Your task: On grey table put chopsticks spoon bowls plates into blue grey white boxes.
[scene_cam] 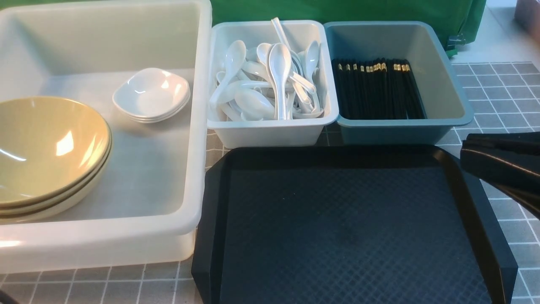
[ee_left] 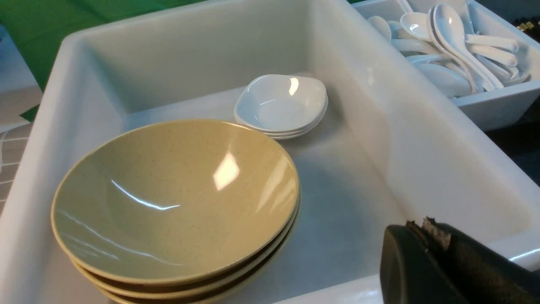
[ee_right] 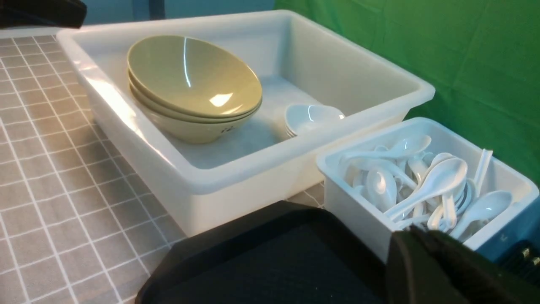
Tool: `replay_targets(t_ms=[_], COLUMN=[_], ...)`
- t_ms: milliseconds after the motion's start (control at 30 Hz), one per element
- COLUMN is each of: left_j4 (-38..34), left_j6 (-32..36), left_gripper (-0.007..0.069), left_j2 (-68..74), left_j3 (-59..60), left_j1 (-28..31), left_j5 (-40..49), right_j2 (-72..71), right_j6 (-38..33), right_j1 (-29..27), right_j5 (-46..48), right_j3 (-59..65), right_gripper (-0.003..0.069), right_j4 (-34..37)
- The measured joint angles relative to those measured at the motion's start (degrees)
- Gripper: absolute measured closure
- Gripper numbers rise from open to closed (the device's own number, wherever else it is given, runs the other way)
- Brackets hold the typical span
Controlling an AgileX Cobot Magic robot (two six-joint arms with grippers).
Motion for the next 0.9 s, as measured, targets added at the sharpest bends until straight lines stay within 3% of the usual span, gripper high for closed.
replay_targets(t_ms=[533, 667, 900], left_j4=[0.1, 0.2, 0.2], left_j6=[-0.2, -0.2, -0.2], left_gripper=[0.0636, 0.0636, 0.0636], left_j2=[0.0, 0.0, 0.0], left_j3=[0.0, 0.0, 0.0], left_j1=[0.0, 0.0, 0.0], left_j5=[0.0, 0.0, 0.0], right_j2=[-0.8, -6.3, -16.3], right_j6=[0.1, 8.9, 13.6], right_j1=[-0.4, -9.0, -27.3], right_j5=[-1.3, -7.3, -14.4], right_j3=[1.8, 8.7, 21.9], right_gripper=[0.0614, 0.0619, 0.0627], right_j4=[-3.0, -8.1, -9.0])
